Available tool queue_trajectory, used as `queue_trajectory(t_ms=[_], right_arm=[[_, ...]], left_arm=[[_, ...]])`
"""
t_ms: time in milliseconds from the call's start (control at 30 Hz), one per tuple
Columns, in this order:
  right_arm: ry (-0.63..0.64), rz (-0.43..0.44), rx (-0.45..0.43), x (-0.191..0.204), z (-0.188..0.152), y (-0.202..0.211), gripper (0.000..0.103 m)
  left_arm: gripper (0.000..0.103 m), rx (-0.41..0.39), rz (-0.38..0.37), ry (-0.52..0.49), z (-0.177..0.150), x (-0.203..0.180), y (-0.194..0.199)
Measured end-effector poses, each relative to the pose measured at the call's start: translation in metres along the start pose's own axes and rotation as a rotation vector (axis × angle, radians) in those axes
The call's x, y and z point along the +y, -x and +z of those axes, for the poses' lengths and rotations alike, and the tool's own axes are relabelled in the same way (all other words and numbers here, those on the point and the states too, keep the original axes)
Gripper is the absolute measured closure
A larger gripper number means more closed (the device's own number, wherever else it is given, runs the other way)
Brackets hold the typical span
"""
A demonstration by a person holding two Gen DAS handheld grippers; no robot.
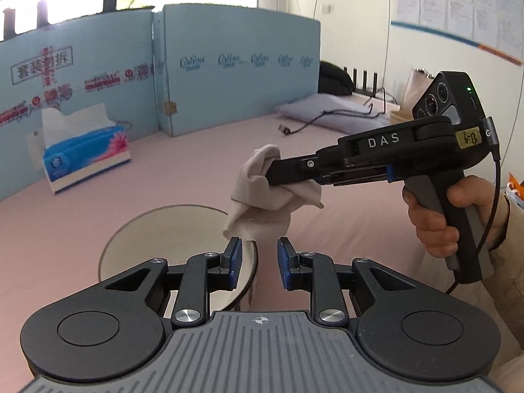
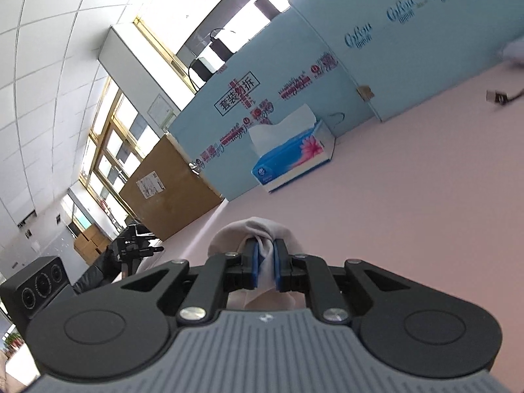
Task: Clean bowl
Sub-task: 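Lift the cloth out of the bowl with the right gripper while the left tilts the bowl, then wipe the cloth along the bowl's outer rim with the right gripper while the left holds it tilted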
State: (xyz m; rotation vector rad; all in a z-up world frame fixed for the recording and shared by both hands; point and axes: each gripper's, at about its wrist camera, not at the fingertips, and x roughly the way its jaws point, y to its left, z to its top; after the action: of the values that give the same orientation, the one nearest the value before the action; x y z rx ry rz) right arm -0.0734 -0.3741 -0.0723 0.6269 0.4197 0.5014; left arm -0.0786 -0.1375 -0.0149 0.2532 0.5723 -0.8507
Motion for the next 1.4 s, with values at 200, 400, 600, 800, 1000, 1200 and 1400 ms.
queue_trajectory(t_ms=[200, 400, 600, 800, 1000, 1200, 1400], right_arm=[[-0.032, 0.024, 0.042, -0.002, -0.014, -0.007, 0.090], [-0.037, 0.029, 0.074, 0.001, -0.022, -0.014, 0.089], [-0.004, 0.017, 0.093, 0.011, -0.037, -0.012, 0.089], [-0.014, -0.014, 0.098, 0.007, -0.039, -0.022, 0.089], [0.008, -0.026, 0.100, 0.007, -0.031, -0.034, 0.089], [0.033, -0.013, 0.116, 0.005, -0.022, -0.046, 0.091], [0.081, 0.008, 0.144, 0.007, -0.012, -0.062, 0.092]], left_arm=[[0.086, 0.035, 0.013, -0.020, -0.002, 0.000, -0.003], [0.088, 0.046, -0.005, -0.036, -0.006, 0.006, 0.010], [0.086, 0.048, -0.012, -0.055, -0.011, 0.009, 0.024], [0.086, 0.053, -0.019, -0.081, -0.011, 0.004, 0.021], [0.087, 0.053, -0.028, -0.076, -0.013, 0.007, 0.021], [0.090, 0.048, -0.049, -0.067, -0.014, 0.011, 0.022], [0.092, 0.050, -0.066, -0.049, -0.017, 0.018, 0.020]])
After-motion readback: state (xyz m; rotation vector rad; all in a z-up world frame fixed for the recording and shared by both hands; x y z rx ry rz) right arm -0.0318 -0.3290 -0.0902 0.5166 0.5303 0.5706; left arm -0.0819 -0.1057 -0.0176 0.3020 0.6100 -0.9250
